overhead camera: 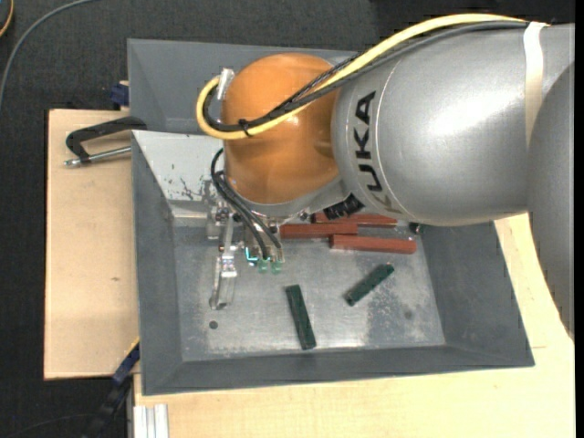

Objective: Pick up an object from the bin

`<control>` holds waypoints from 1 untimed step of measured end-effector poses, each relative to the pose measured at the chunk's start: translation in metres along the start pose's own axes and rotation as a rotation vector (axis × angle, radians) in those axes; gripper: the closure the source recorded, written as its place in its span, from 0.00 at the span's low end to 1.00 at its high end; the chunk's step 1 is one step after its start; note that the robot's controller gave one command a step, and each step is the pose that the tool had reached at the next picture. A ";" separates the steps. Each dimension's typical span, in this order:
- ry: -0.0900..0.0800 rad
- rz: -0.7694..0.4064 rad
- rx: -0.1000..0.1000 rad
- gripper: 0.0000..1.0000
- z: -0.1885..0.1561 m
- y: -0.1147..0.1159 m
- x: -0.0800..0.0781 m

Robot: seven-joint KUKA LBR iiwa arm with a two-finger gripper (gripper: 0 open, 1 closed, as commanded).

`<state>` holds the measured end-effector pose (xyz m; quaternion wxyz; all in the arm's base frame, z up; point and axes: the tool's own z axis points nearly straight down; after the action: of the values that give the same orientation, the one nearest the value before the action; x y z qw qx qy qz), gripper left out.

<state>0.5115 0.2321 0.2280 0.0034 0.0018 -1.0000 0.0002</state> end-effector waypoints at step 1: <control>-0.005 0.016 0.003 0.00 0.014 -0.090 -0.014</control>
Offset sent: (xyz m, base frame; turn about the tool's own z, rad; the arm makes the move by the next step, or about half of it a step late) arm 0.0125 -0.0855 -0.0139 0.0085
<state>0.5255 0.1418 0.2142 0.0007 -0.0063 -1.0000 0.0017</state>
